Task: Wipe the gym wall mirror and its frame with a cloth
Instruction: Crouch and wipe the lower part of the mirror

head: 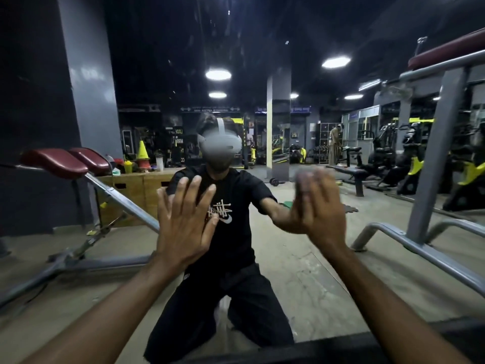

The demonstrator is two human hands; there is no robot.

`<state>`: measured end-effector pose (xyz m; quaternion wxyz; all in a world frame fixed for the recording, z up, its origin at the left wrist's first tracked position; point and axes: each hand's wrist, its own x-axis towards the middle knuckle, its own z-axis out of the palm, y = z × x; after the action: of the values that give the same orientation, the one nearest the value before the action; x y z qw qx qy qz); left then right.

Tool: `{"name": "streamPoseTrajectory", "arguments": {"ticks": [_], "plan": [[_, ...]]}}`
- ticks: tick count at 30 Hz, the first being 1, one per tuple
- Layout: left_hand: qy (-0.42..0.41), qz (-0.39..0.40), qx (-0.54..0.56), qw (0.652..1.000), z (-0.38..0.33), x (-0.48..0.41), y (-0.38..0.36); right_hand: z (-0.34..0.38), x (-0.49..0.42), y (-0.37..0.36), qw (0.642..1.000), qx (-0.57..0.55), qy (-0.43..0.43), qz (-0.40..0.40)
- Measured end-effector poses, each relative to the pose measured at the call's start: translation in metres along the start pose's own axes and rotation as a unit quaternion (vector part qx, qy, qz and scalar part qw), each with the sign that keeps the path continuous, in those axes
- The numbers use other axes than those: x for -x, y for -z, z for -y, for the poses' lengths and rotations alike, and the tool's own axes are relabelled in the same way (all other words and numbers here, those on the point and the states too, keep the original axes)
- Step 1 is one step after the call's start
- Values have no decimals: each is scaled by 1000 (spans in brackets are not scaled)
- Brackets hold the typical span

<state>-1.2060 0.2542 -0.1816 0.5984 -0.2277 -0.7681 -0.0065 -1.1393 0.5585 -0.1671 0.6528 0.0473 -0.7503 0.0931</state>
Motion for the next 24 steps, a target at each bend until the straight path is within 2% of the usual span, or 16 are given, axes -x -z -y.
{"name": "streamPoseTrajectory", "arguments": {"ticks": [2, 3, 4, 5, 7, 10, 11, 12, 13, 15, 17, 18, 19, 20, 22, 24], "plan": [[4, 2, -2, 1000, 5, 9, 0, 6, 12, 4, 982, -28, -166, -82], [5, 6, 1, 1000, 5, 11, 1, 17, 20, -2, 978, -22, -189, -83], [10, 11, 7, 1000, 4, 13, 1, 33, 29, -11, 984, 3, -165, -60], [17, 16, 12, 1000, 1, 16, 3, 51, 41, -26, 994, 19, -102, -28], [30, 18, 12, 999, 1, 17, 9, 83, 51, -44, 998, -24, 56, 25], [34, 14, 19, 999, 17, 9, 19, 95, 30, -47, 957, -55, 271, 82], [45, 8, 24, 999, 26, 1, 21, 88, 13, -46, 946, -40, 312, 81], [62, 7, 30, 998, 35, -7, 22, 78, -3, -42, 947, -24, 312, 74], [76, 3, 32, 997, 43, -18, 25, 66, -21, -38, 961, -9, 271, 49], [86, 3, 12, 996, 62, -43, 33, 47, -61, -26, 997, 7, 77, -23], [103, 20, 3, 994, 79, -68, 42, 54, -104, -23, 985, -19, -150, -78], [113, 22, 4, 993, 85, -76, 45, 67, -122, -25, 974, -28, -206, -88], [113, 22, 1, 993, 89, -82, 47, 84, -135, -29, 974, -24, -206, -86], [111, 22, -1, 994, 89, -82, 46, 102, -141, -35, 985, -24, -155, -73], [111, 11, 6, 994, 88, -80, 43, 130, -136, -48, 999, -30, 12, -22], [105, -7, 10, 994, 86, -78, 39, 134, -118, -54, 981, -28, 188, 34]]}}
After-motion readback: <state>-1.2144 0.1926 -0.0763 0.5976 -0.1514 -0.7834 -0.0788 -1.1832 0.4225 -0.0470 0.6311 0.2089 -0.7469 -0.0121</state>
